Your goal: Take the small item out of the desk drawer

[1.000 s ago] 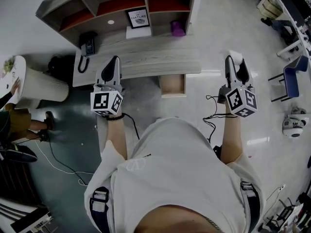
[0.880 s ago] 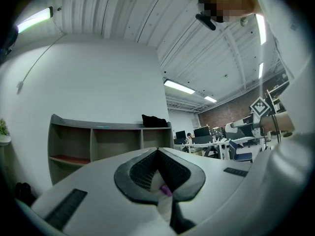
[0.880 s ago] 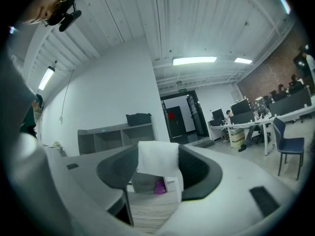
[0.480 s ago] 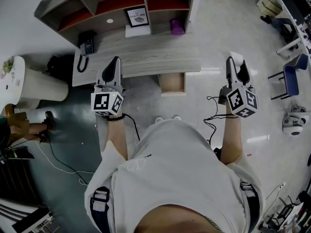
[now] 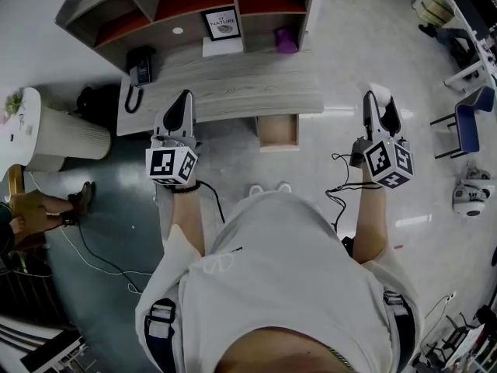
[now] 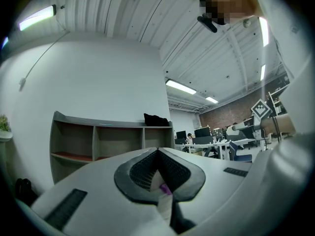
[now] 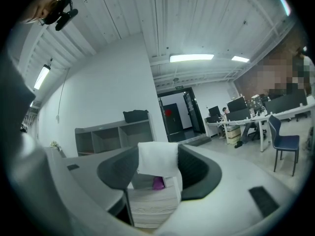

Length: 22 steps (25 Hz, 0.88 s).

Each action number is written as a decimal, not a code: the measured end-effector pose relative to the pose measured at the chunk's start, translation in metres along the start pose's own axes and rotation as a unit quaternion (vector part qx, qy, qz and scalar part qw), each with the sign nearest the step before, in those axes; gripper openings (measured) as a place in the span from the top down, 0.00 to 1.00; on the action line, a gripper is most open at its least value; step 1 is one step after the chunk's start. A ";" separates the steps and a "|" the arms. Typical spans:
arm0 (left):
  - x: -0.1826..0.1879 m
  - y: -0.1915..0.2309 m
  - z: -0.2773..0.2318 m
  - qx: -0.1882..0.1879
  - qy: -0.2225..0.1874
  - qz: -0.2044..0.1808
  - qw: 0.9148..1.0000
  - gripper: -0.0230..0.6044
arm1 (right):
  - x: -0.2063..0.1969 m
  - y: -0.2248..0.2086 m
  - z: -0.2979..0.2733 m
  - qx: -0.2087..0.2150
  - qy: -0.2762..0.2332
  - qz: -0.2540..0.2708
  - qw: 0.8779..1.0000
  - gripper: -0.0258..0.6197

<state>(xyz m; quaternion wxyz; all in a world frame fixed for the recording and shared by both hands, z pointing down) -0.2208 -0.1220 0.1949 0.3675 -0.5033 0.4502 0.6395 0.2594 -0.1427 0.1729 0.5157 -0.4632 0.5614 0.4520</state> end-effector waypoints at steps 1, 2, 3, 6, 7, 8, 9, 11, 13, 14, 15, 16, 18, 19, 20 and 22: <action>0.000 0.000 0.000 0.000 -0.001 0.000 1.000 0.97 | 0.000 0.000 0.000 0.000 -0.001 -0.001 1.000 0.57; 0.000 0.000 0.000 0.000 -0.001 0.000 1.000 0.97 | 0.000 0.000 0.000 0.000 -0.001 -0.002 1.000 0.57; 0.000 0.000 0.000 -0.001 -0.001 0.000 1.000 0.97 | -0.001 0.000 0.001 -0.001 -0.001 -0.002 1.000 0.57; 0.000 0.003 -0.001 -0.002 0.000 -0.001 1.000 0.97 | 0.000 0.002 -0.001 -0.002 0.000 -0.002 1.000 0.57; 0.000 0.004 -0.001 -0.002 0.000 0.000 1.000 0.97 | 0.000 0.003 -0.002 -0.003 0.000 -0.002 1.000 0.57; 0.000 0.005 -0.002 -0.002 0.000 0.000 1.000 0.97 | 0.000 0.003 -0.003 -0.003 0.000 -0.001 1.000 0.57; 0.000 0.006 -0.002 -0.002 -0.001 -0.001 1.000 0.97 | 0.000 0.003 -0.003 -0.004 0.001 -0.001 1.000 0.57; 0.001 0.007 -0.002 -0.001 -0.001 0.000 1.000 0.97 | 0.000 0.004 -0.003 -0.006 0.003 -0.001 1.000 0.57; 0.001 0.010 -0.002 0.000 -0.001 0.001 1.000 0.97 | 0.001 0.005 -0.003 -0.007 0.005 0.000 1.000 0.57; 0.001 0.011 -0.002 0.001 -0.001 0.002 1.000 0.97 | 0.001 0.005 -0.003 -0.008 0.006 0.001 1.000 0.57; 0.001 0.012 -0.003 0.001 -0.001 0.002 1.000 0.97 | 0.001 0.006 -0.004 -0.008 0.007 0.001 1.000 0.57; 0.001 0.013 -0.003 0.001 -0.002 0.002 1.000 0.97 | 0.000 0.006 -0.004 -0.008 0.007 0.002 1.000 0.57; 0.000 0.014 -0.005 -0.002 -0.001 0.002 1.000 0.97 | -0.001 0.007 -0.005 -0.010 0.009 0.002 1.000 0.57; 0.000 0.014 -0.005 -0.003 -0.001 0.002 1.000 0.97 | -0.001 0.007 -0.006 -0.010 0.010 0.002 1.000 0.57; 0.000 0.014 -0.006 -0.003 0.000 0.002 1.000 0.97 | -0.001 0.007 -0.006 -0.010 0.011 0.002 1.000 0.57; 0.000 0.014 -0.006 -0.005 0.000 0.003 1.000 0.97 | -0.001 0.008 -0.007 -0.010 0.013 0.001 1.000 0.57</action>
Point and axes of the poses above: the fingertips, and each gripper's own axes: z backward along the fingers, y to its left, x out of its top, the point moved 10 cm from there along z, backward along the fingers, and after that the axes turned 15 degrees about z, right-handed, at the moved point
